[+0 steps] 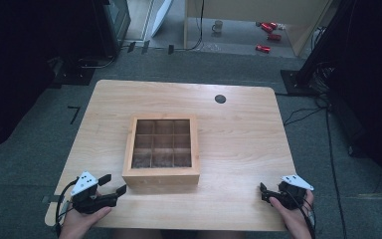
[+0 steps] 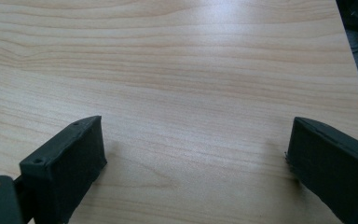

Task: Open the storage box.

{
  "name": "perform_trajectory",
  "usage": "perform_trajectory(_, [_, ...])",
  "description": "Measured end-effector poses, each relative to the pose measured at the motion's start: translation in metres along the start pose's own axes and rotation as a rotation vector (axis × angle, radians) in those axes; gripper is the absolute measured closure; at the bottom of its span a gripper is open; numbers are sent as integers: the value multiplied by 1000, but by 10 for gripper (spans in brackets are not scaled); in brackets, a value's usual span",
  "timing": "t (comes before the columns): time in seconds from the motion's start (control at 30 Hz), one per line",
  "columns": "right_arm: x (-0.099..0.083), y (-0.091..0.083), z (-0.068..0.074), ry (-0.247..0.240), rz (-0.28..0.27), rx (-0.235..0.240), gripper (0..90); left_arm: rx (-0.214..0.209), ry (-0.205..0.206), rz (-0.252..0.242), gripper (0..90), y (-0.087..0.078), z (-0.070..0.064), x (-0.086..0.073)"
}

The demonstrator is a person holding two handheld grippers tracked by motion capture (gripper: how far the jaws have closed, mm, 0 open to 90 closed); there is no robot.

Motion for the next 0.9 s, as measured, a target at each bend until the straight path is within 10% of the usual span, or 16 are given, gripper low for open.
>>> perform_trajectory(0.3, [2,-2,17,-17,-22,17,63,57,28,1,491,8,-6,8])
perform_trajectory(0.53, [10,-12,59,-38,-65,94,67,22,30,9,612,12,-12,10])
perform_trajectory(0.9, [8,-20,114,-84,-75,192,68,14,28,-9,619,9,-12,14])
Point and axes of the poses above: each handheld gripper's, and its own axes: y roughly forward along the jaws, x roughly out of its top, z roughly to its left, the point moved 10 cm from there along y, roughly forward along the jaws, and after that the axes turned 15 degrees about y, right-handed, at the moved point
